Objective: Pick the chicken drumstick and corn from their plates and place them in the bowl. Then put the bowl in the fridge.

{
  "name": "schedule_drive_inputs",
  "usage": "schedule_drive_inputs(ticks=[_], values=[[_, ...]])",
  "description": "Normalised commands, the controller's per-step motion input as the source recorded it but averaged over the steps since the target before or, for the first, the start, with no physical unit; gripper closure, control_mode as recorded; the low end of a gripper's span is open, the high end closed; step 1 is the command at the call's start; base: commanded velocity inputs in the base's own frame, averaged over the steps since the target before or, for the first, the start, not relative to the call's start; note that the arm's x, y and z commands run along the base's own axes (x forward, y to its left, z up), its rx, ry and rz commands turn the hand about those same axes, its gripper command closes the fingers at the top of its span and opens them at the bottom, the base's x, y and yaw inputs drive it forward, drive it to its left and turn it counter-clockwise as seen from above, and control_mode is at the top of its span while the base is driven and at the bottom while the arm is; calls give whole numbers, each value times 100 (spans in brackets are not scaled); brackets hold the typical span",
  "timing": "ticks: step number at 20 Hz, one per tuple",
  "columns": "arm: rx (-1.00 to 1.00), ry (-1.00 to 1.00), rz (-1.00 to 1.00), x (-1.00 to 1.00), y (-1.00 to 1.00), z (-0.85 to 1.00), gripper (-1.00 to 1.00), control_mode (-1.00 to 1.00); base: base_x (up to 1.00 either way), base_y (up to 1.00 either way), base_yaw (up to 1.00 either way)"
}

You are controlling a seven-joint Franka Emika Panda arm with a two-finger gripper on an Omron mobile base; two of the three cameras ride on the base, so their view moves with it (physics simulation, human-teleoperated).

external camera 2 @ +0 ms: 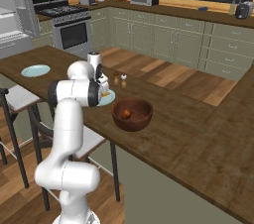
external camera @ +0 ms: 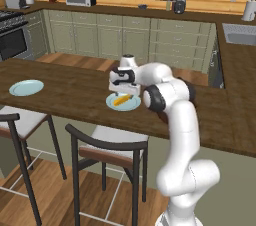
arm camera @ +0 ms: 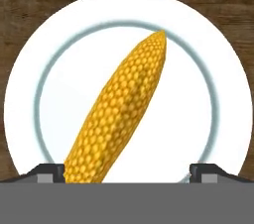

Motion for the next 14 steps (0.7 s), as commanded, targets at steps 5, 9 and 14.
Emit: schedule_drive_inputs(ticks=[5,9,14], values=[[0,0,0,17,3,-31,-100,-100,0,0,0],[0,0,0,22,2,-25,-100,-100,0,0,0],[0,0,0,20,3,-22,-100,-100,0,0,0]])
